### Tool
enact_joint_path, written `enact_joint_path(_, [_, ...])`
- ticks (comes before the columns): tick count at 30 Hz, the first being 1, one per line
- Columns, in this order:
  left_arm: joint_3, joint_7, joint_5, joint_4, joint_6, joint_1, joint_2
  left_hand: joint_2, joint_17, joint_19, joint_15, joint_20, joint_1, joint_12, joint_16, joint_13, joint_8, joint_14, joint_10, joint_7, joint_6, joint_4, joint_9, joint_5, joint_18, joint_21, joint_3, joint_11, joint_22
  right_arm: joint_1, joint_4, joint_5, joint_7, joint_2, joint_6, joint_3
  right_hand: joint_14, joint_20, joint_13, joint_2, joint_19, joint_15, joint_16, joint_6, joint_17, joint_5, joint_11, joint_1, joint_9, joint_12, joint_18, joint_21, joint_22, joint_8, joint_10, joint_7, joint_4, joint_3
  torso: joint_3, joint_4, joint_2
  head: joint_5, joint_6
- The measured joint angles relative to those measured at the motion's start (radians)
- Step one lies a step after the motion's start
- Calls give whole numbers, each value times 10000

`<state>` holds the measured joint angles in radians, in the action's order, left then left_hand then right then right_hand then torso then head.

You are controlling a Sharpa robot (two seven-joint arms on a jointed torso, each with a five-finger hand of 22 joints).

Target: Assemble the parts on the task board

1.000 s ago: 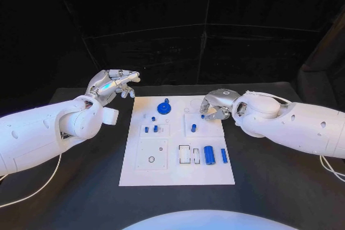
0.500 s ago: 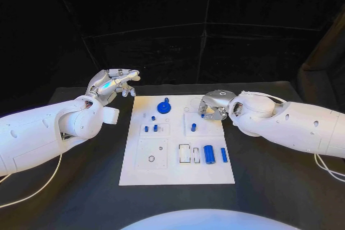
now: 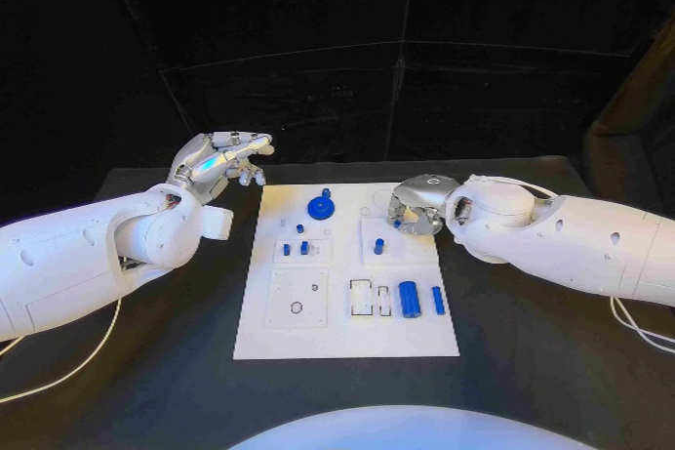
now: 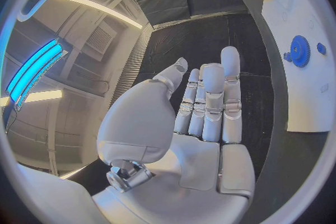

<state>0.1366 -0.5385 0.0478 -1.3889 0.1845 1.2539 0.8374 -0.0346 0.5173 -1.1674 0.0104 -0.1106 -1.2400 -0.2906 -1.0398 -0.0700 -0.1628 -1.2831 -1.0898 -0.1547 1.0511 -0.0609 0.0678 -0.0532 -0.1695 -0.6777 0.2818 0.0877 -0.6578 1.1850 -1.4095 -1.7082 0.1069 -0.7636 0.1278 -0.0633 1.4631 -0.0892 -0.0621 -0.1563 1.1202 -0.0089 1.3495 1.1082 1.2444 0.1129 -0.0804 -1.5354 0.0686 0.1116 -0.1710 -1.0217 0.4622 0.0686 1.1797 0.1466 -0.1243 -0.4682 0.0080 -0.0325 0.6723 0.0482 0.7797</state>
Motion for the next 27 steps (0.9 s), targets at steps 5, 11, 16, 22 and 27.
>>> enact_joint_path(5, [0,15,8,3,-9,0,0,0,-38,33,5,-34,0,0,0,-1,0,4,0,-5,-5,0,0,0,1,0,0,0,16,-34,11,-57,72,33,103,8,0,0,-3,158,0,0,97,250,108,-135,38,158,32,-19,0,-211,250,12,285,-40,232,-317,-2,2,-2,34,6])
enact_joint_path(11, [1,34,13,8,-18,0,-1,0,-82,34,5,-34,0,0,61,-1,0,4,0,-5,-5,0,1,0,1,70,0,0,26,-97,-25,-169,169,22,400,-19,5,19,-53,214,97,-5,153,459,184,-196,118,323,58,26,0,-360,511,60,489,-89,451,-534,-6,5,-8,58,6])
enact_joint_path(16, [1,50,16,17,-24,0,0,0,-124,34,-27,-34,0,0,61,-1,0,44,36,-5,-5,0,2,0,1,70,1,36,37,-149,-170,-239,227,-90,679,-49,39,54,-68,237,132,-39,201,494,213,-203,111,398,72,31,0,-427,621,57,536,-105,580,-662,-7,5,-15,60,12])
enact_joint_path(22, [1,68,19,24,-37,0,13,65,-160,34,4,-34,-65,0,61,-2,0,75,36,-5,-5,1,2,0,1,70,1,36,61,-153,-543,-241,239,-349,1056,-48,39,53,-41,222,132,-39,254,495,251,-171,112,515,78,31,-1,-529,698,57,536,-105,738,-818,-10,5,-18,47,-12])
enact_joint_path(27, [1,81,21,27,-53,0,14,65,-168,34,4,-34,-65,0,89,-2,0,75,36,-27,-27,1,2,0,2,70,1,36,60,-150,-934,-185,239,-592,1367,-44,39,53,-19,222,131,-39,269,495,256,-134,113,515,62,31,0,-539,716,57,537,-105,779,-859,-12,5,-18,40,-17])
